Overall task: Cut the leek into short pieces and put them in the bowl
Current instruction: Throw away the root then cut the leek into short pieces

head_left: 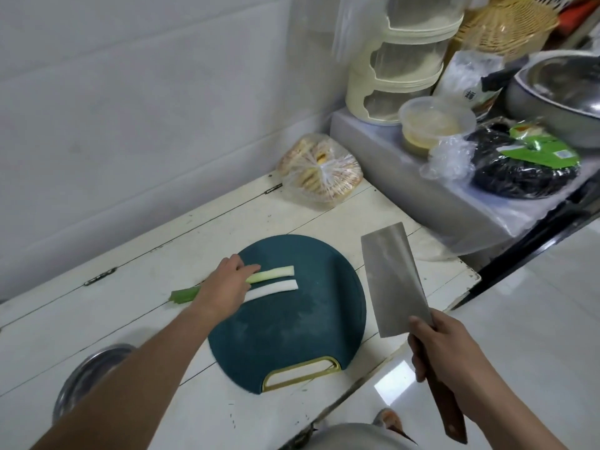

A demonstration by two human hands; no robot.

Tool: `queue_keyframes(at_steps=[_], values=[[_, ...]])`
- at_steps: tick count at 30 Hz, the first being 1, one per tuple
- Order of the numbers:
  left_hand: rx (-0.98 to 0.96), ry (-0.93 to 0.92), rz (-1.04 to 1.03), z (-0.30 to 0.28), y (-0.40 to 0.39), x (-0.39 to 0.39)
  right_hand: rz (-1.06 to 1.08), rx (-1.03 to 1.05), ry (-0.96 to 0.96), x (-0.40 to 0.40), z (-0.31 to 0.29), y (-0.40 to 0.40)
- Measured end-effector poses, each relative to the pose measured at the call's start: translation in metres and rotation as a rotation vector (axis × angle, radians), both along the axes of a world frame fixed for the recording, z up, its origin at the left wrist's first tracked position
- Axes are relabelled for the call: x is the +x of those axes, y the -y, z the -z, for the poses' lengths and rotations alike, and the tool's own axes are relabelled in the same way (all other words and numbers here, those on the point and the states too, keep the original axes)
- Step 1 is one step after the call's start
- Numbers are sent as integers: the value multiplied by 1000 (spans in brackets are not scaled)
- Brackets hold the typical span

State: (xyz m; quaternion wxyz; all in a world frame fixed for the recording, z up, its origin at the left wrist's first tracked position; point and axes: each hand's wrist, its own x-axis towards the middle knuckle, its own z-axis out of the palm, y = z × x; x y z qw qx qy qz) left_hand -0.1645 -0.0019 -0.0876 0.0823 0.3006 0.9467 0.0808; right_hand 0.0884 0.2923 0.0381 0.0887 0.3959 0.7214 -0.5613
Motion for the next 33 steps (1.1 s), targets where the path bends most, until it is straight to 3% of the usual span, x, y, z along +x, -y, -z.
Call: queue_keyframes(at_steps=[4,8,12,18,26,33], values=[[38,38,68,16,19,19,17,27,12,1,2,17],[-133,-154,209,28,36,28,44,24,59,5,6,30],[-128,-243,226,34,16,31,2,79,106,3,9,34],[-16,-200,173,32,-36,79,-130,371,189,4,20,31],[-32,-151,170,36,-24,80,-197,506,273,0,29,36],[256,-60,136,8,-81,60,-154,505,238,-19,29,32]])
